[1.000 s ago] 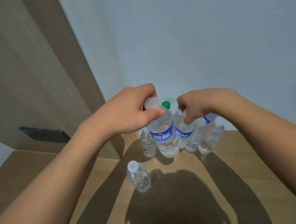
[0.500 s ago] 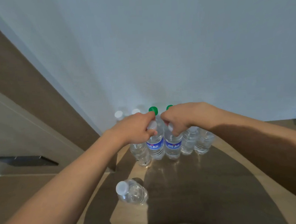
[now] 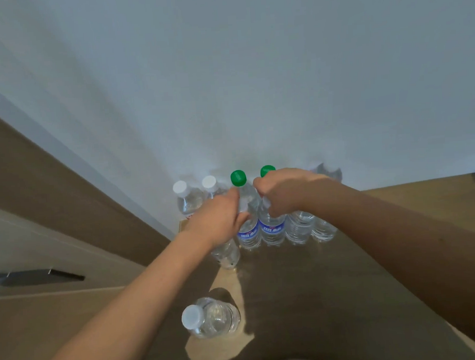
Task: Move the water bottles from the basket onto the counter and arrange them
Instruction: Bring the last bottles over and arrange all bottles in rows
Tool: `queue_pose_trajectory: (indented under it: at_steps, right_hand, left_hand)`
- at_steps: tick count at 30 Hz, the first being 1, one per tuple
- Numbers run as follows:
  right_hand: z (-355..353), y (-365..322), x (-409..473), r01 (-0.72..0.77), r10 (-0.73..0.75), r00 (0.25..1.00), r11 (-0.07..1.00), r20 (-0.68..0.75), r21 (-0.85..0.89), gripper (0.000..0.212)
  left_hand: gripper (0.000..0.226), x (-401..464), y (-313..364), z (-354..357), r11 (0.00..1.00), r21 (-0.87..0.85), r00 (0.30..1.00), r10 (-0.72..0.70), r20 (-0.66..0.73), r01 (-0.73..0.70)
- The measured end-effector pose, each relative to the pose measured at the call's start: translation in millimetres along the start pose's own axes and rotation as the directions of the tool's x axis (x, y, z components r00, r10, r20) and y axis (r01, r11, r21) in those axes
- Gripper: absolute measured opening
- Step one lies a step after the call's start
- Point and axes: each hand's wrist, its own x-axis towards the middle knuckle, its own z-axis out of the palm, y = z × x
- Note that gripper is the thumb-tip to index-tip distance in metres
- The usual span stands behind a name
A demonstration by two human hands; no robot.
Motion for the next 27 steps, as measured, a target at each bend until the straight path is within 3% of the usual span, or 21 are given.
queue_pose_trajectory:
  at_steps: [5, 8, 13, 16, 19, 22, 27]
  right_hand:
    - [3, -2, -6, -0.069, 0.068, 0.997, 0.997, -0.023, -0.039, 0.031]
    - [-1, -5, -13, -0.104, 0.096, 0.991, 0.991, -0.098, -0.079, 0.031]
    - [-10, -41, -14, 0.056, -0.034, 0.953, 0.996, -0.301, 0.064, 0.040]
    - [-4, -70, -3, 0.142, -0.119, 0.949, 0.988, -0.292, 0.059, 0.044]
    - [7, -93, 11, 0.159, -0.168, 0.953, 0.986, -0.253, -0.056, 0.040]
    - [18, -110, 23, 0.166, -0.205, 0.961, 0.964, -0.184, -0.205, 0.035]
    - [20, -112, 35, 0.169, -0.219, 0.965, 0.940, -0.147, -0.296, 0.028]
  left_hand:
    - [0.043, -8, -1, -7, 0.999, -0.044, 0.999, -0.032, 0.018, 0.033]
    - [0.050, -35, -5, -21, 0.992, -0.108, 0.995, -0.076, -0.071, 0.068]
    - [0.040, -96, -22, -41, 0.975, -0.082, 0.976, -0.211, -0.059, 0.206]
    - [0.054, -131, -21, -37, 0.959, -0.065, 0.957, -0.267, 0.113, 0.275]
    - [0.073, -156, -18, -21, 0.943, -0.080, 0.916, -0.292, 0.274, 0.324]
    - [0.065, -170, -13, -5, 0.944, -0.069, 0.912, -0.291, 0.289, 0.323]
    - [0.037, -174, -21, 8, 0.954, -0.121, 0.945, -0.242, 0.222, 0.273]
